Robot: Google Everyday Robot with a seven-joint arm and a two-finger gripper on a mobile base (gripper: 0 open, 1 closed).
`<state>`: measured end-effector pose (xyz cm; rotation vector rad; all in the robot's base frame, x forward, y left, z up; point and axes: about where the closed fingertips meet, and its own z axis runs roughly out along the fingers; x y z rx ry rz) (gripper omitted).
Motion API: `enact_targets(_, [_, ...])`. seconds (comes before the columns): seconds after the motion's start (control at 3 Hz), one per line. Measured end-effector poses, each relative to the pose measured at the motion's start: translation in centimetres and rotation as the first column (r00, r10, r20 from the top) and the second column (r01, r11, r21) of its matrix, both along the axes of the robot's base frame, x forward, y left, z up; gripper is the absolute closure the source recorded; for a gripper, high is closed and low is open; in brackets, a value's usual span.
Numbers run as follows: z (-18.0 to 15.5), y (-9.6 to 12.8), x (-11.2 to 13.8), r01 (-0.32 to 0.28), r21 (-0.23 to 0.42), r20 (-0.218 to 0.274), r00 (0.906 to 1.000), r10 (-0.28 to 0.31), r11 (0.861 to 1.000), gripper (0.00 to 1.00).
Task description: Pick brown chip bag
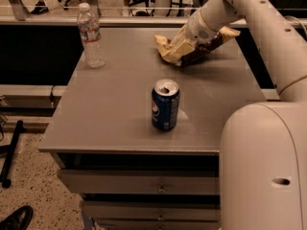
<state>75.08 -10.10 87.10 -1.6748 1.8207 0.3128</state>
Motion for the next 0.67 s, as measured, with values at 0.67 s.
enact_targets(0.67, [5.5,0.9,-0.2,-0.043,-0.060,0.116,0.9919,0.050,0.997,1.00])
